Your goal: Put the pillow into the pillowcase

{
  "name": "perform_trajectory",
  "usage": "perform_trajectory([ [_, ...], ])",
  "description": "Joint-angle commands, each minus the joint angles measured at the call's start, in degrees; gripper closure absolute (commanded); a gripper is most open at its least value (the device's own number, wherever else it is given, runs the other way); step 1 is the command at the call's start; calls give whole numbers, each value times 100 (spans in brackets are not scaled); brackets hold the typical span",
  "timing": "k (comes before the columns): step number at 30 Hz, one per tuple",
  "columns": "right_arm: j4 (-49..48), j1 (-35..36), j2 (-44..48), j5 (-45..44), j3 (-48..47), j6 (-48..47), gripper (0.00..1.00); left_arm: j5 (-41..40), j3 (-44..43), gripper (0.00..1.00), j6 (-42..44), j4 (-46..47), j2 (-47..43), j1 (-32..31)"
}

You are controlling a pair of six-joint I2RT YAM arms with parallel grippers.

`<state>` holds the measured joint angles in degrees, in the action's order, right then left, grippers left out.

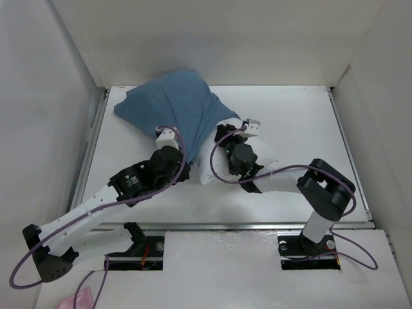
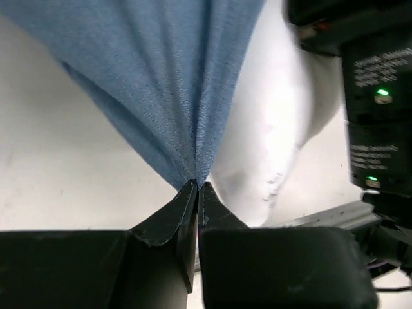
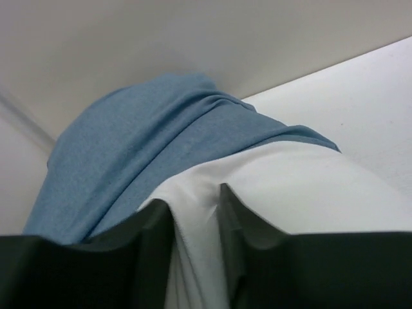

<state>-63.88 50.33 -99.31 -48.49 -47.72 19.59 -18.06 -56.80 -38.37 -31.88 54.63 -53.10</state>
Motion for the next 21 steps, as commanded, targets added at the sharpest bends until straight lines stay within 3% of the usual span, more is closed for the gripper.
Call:
perform_trajectory([
  [1,857,-181,455,250,-132,-26,58,-391,28,100,-1110,-1311,-409,-165],
  [3,1514,-181,709,980,-132,-104,34,-312,273,100,-1173,-1312,-550,-165],
  [5,1868,-181,886,1479,-132,-157,24,-93,432,100,-1234,-1233,-638,-165],
  [7,2403,-181,1202,1719,-185,-280,20,-144,503,87,-1383,-1399,-691,-165],
  [8,2563,-181,1308,1790,-185,-342,17,-214,442,55,-1514,-1513,-691,-165],
  [10,3193,-181,1667,1939,-237,-517,12,-416,188,25,-1577,-1881,-691,-165],
  [11,3423,-181,1791,1940,-237,-518,12,-609,82,1,-1577,-1953,-691,-165],
  [12,3643,-181,1914,1861,-237,-518,7,-706,-15,1,-1525,-1954,-691,-165],
  [16,4470,-181,2573,1308,-36,-177,1,-1111,-384,0,-1025,-1569,-376,-165],
  [21,6173,-690,2706,1482,-606,438,0,-1366,-1227,0,484,-338,775,-165],
])
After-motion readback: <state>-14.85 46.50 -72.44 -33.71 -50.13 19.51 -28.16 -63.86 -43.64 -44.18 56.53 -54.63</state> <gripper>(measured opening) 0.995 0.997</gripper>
